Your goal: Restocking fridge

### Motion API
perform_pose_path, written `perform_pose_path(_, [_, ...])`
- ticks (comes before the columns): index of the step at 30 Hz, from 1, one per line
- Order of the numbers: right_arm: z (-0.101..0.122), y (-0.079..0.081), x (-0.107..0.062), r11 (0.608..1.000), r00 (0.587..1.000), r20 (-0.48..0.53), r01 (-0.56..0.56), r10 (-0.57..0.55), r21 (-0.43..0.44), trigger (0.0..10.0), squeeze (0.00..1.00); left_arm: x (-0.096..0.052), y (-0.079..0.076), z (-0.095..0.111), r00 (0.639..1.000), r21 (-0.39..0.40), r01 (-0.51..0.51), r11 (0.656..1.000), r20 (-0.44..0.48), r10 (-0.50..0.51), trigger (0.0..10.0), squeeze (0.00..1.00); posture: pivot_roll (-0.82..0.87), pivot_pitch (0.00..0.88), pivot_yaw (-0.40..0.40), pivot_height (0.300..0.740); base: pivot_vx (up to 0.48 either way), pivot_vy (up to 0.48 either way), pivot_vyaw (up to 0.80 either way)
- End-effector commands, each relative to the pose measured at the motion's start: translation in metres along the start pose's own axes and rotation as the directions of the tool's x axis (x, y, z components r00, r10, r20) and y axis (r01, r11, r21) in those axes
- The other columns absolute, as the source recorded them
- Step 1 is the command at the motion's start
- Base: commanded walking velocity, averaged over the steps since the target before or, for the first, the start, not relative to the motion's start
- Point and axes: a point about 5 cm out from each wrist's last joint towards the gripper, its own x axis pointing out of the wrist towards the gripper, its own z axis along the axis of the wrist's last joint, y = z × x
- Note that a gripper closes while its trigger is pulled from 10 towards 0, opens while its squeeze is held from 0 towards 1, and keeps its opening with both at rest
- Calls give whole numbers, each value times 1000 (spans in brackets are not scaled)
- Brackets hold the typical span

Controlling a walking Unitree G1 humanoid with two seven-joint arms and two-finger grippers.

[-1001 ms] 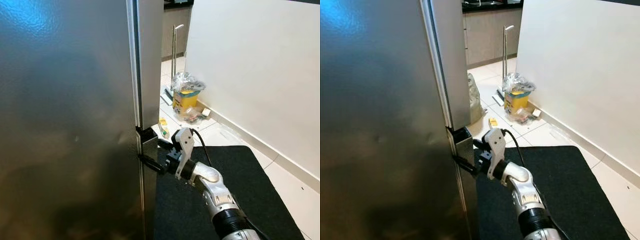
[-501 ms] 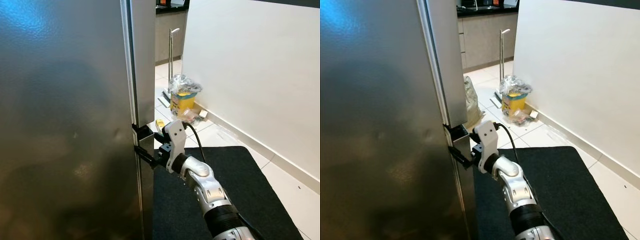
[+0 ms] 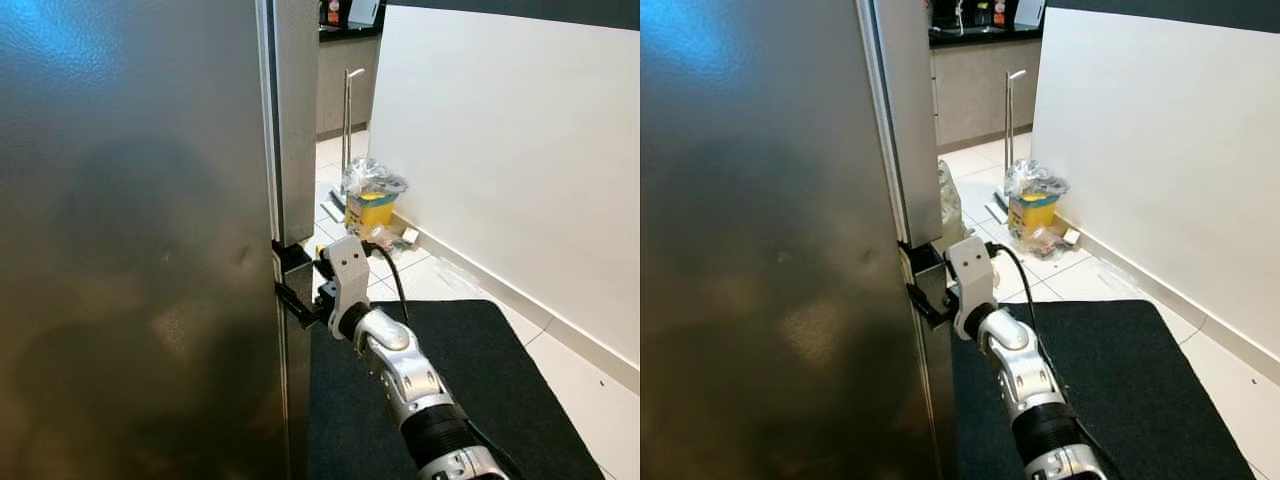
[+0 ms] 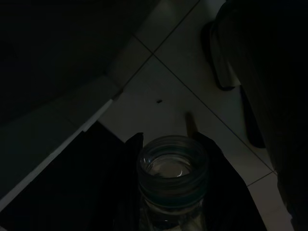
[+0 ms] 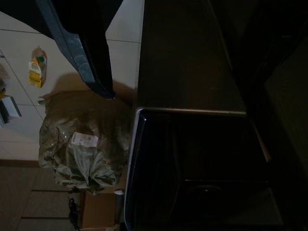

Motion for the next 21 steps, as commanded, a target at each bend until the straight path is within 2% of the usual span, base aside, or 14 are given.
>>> perform_pose_path(1, [1, -21, -3, 990, 990, -7, 140, -140, -9, 10000, 0, 0, -2, 1, 1000, -1, 6, 1000, -1, -6, 10000, 0, -35, 0, -2, 740, 0, 0, 0])
perform_pose_path(21, [-7, -45, -10, 959, 959, -35, 281, -282, -45, 10000, 0, 0, -4, 1, 1000, 2, 11, 1000, 0, -11, 10000, 0, -40, 0, 0, 740, 0, 0, 0])
